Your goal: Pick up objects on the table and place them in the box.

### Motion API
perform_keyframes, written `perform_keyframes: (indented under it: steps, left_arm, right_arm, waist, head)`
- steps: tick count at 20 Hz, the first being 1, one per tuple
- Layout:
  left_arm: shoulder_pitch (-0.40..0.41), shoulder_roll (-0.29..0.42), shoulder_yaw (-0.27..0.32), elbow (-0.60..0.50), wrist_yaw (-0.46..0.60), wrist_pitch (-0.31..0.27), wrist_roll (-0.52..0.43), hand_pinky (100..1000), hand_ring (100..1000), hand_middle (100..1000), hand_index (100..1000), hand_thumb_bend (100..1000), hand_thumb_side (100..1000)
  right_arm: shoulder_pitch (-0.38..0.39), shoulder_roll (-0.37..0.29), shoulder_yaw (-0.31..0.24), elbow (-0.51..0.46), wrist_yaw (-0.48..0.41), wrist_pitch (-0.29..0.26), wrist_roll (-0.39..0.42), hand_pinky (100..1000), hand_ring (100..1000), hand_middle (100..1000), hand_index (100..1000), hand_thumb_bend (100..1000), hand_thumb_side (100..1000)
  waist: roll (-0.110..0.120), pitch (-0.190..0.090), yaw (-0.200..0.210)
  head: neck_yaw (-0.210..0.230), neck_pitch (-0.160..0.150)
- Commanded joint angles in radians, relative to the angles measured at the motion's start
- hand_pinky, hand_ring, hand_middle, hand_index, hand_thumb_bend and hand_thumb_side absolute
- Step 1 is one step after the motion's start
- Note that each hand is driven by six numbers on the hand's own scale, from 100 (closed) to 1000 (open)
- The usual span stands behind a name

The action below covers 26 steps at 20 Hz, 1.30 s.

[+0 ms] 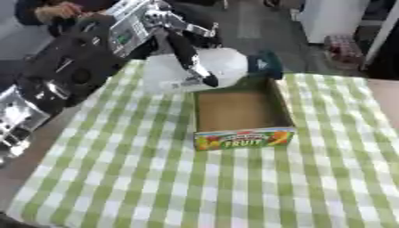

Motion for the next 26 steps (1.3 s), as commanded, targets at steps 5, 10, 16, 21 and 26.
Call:
perform_keyframes:
  steps: [5, 10, 16, 21, 26]
  left_arm:
    - [-0.053, -0.038, -0.003, 0.077, -0.043, -0.103, 0.128, 100, 100, 100, 199, 117, 820]
    - [-0.058, -0.070, -0.004, 0.101, -0.018, -0.184, 0.270, 100, 100, 100, 205, 114, 828]
    - [-0.044, -0.091, -0.006, 0.168, -0.077, -0.231, 0.443, 100, 100, 169, 317, 100, 883]
    - [-0.016, -0.107, -0.039, 0.260, -0.170, -0.181, 0.343, 568, 607, 695, 811, 225, 1000]
    - [0.006, -0.130, -0.051, 0.315, -0.171, -0.175, 0.176, 1000, 949, 945, 998, 736, 1000]
  right_arm:
    - [-0.051, -0.002, 0.006, -0.013, -0.030, 0.020, 0.010, 400, 561, 605, 735, 557, 907]
    - [-0.073, 0.004, 0.009, -0.013, -0.046, 0.028, 0.014, 403, 561, 606, 734, 560, 904]
    - [-0.085, 0.008, 0.011, -0.013, -0.061, 0.034, 0.023, 403, 561, 606, 734, 560, 904]
    - [-0.085, 0.007, 0.010, -0.013, -0.066, 0.033, 0.028, 403, 561, 606, 733, 561, 903]
    - [-0.085, 0.007, 0.008, -0.013, -0.070, 0.030, 0.034, 403, 561, 607, 733, 562, 901]
  waist:
    - [0.009, 0.002, -0.025]
    - [0.015, 0.007, -0.043]
    - [0.016, 0.011, -0.051]
    - [0.015, 0.012, -0.050]
    - [0.013, 0.014, -0.048]
  head:
    - [-0.001, -0.042]
    - [0.003, -0.060]
    - [0.014, -0.065]
    - [0.014, -0.059]
    - [0.011, -0.054]
